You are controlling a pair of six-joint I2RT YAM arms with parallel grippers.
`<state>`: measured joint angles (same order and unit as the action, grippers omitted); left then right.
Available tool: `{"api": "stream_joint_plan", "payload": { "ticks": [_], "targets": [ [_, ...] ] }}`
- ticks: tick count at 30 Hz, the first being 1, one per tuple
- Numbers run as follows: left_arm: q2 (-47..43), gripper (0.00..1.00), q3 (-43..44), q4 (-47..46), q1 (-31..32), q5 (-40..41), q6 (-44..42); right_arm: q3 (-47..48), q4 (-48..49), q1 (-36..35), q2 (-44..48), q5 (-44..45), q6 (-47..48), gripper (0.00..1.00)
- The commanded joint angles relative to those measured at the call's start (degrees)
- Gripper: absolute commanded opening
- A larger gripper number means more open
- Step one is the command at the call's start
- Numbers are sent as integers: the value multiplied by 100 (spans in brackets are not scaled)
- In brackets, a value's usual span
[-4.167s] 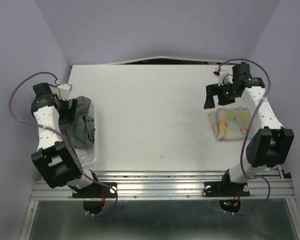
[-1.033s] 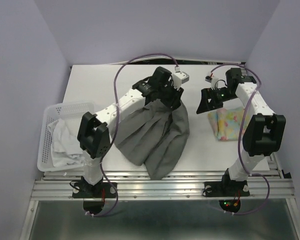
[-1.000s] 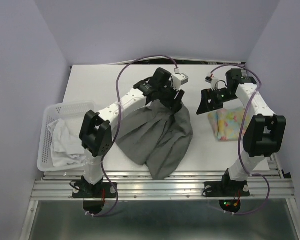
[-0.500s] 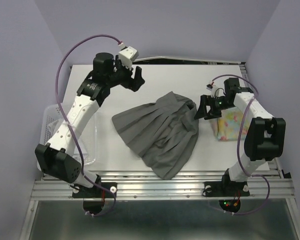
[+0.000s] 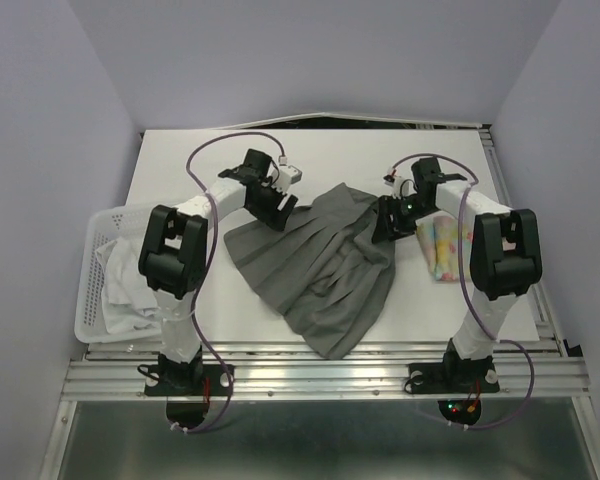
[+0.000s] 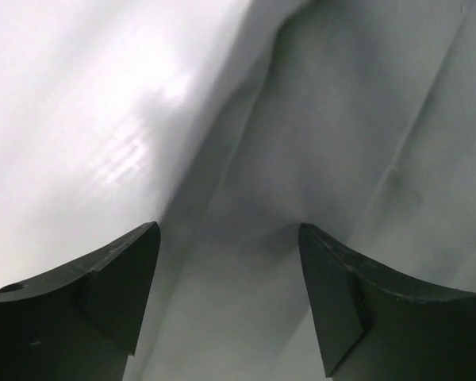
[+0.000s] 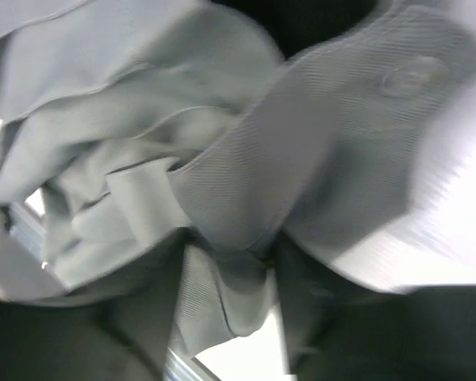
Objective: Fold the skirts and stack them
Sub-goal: Flatten the skirt out
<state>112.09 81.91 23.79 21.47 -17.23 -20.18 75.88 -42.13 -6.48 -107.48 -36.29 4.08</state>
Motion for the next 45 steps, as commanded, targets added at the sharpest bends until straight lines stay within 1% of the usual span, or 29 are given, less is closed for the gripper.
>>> {"api": "stream_joint_plan", "payload": {
  "ticks": [1, 2, 3, 4, 5, 7, 8, 9, 10, 11, 12, 14, 15, 17, 18, 19, 20, 21, 24, 25, 27, 28, 32, 33, 36, 40, 45],
  "targets": [
    [243, 77, 720, 72, -3, 588, -372, -126, 293, 42, 263, 650, -65, 44],
    [443, 70, 765, 160, -12, 738, -529, -108, 276, 42, 341, 772, -39, 42],
    [523, 53, 843, 448, -3, 791, -617, -65, 241, 42, 377, 825, 5, 39],
    [559, 45, 809, 608, -3, 827, -810, -21, 197, 42, 403, 930, 40, 38],
    [524, 32, 583, 827, -3, 870, -907, 23, 109, 42, 456, 948, 119, 34],
    [314, 21, 179, 925, -3, 932, -1074, 94, 82, 42, 509, 1080, 172, 28],
    [-9, 15, -311, 943, -12, 985, -1223, 111, 73, 42, 526, 1220, 207, 22],
    [-186, 6, -542, 943, -20, 1011, -1268, 120, 30, 42, 535, 1273, 286, 19],
    [-353, 3, -771, 952, -47, 1029, -1312, 146, 3, 42, 535, 1317, 339, 16],
    [-642, 0, -1138, 969, -64, 1055, -1330, 147, -23, 42, 544, 1353, 383, 9],
    [-775, 0, -1281, 1057, -82, 1064, -1356, 138, -102, 42, 561, 1353, 488, 6],
    [-1030, 0, -1510, 1162, -134, 1047, -1409, 77, -190, 42, 597, 1248, 620, 3],
    [-1301, 0, -1581, 1311, -135, 1012, -1427, 33, -260, 42, 675, 1221, 734, 1],
    [-1688, 0, -1468, 1400, -143, 985, -1366, -81, -278, 42, 772, 1108, 814, 1],
    [-1830, 22, -1128, 1505, -135, 681, -1278, -195, -287, 42, 868, 933, 901, 2],
    [-1831, 38, -872, 1567, -126, 678, -1199, -240, -304, 42, 904, 931, 945, 3],
    [-1875, 54, -626, 1585, -109, 556, -1094, -283, -313, 42, 930, 714, 955, 5],
    [-1867, 69, -75, 1576, -21, 346, -988, -327, -340, 42, 939, 616, 946, 9],
    [-1692, 70, 805, 1340, 330, 133, -453, -302, -375, 42, 878, 229, 876, 13],
    [-1647, 70, 940, 1252, 679, 124, -312, -275, -375, 42, 852, 167, 815, 13],
    [-1463, 70, 1168, 954, 1067, 308, 84, -249, -375, 42, 729, 35, 727, 13],
    [-1384, 71, 1222, 882, 1409, 308, 163, -231, -375, 42, 685, 9, 709, 12],
    [-769, 71, 1617, 732, 1929, 502, 436, -205, -287, 42, 588, -80, 595, 11],
    [-524, 71, 1809, 758, 1983, 563, 506, -187, -278, 42, 571, -88, 568, 11],
    [-215, 71, 2004, 732, 2150, 598, 603, -170, -278, 42, 553, -71, 533, 11],
    [14, 72, 2057, 627, 2352, 774, 691, -152, -261, 42, 518, -97, 498, 11],
    [427, 73, 2110, 496, 2458, 1046, 779, -135, -269, 42, 447, -115, 480, 11]
  ]
}}
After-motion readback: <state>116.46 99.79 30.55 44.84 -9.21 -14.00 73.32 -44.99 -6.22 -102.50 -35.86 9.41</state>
